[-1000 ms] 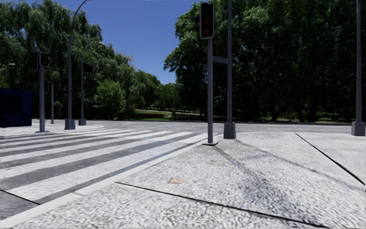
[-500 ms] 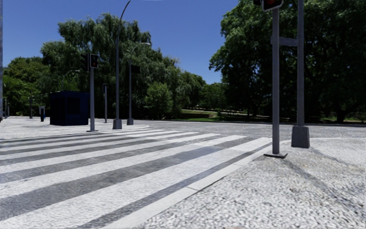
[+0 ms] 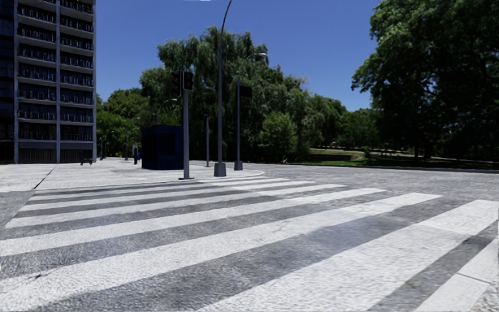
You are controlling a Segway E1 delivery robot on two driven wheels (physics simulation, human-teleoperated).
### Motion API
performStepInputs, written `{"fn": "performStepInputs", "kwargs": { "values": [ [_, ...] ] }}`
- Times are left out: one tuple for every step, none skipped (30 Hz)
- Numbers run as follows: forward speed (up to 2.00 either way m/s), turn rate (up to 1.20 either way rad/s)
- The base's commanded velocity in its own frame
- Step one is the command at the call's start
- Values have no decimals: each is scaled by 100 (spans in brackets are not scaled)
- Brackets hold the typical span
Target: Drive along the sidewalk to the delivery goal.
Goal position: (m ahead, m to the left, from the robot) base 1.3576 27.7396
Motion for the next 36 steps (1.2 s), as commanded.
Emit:
{"fn": "performStepInputs", "kwargs": {
  "values": [
    [152,59],
    [150,59],
    [149,59],
    [149,59],
    [145,59],
    [143,59],
    [141,59],
    [139,59],
    [137,59],
    [137,59],
    [136,59],
    [135,59],
    [134,58],
    [133,58],
    [133,58],
    [133,57],
    [133,56],
    [133,56],
    [133,56],
    [133,55],
    [133,55],
    [133,52],
    [133,51],
    [133,51],
    [134,51],
    [134,51],
    [134,51],
    [134,51],
    [135,51],
    [136,51],
    [137,51],
    [137,51],
    [137,51],
    [137,51],
    [138,51],
    [138,51]
  ]
}}
